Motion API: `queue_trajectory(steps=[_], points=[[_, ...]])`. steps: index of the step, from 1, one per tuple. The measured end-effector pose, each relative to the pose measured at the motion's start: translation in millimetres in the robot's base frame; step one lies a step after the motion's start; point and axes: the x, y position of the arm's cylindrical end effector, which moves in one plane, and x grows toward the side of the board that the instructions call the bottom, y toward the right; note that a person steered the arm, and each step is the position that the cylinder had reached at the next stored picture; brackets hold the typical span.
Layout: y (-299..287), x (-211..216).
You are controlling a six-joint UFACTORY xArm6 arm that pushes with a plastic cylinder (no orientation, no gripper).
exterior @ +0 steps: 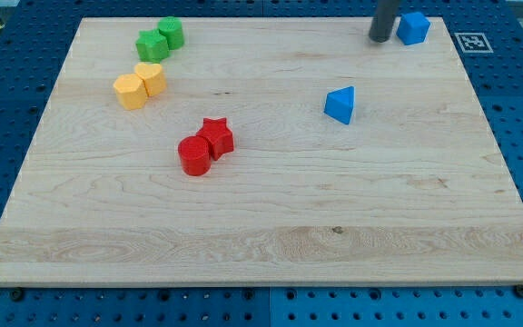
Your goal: Slide blue triangle a bit right and up
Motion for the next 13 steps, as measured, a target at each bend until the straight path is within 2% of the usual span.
queue_trajectory(steps=[2,3,5,6,7,10,13], points=[[-19.6,6.1],[-57.7,7.9],[-139.4,104.9],[-157.2,159.6],[-125.4,170.1],[-81.8,170.1],[-45.8,151.2]])
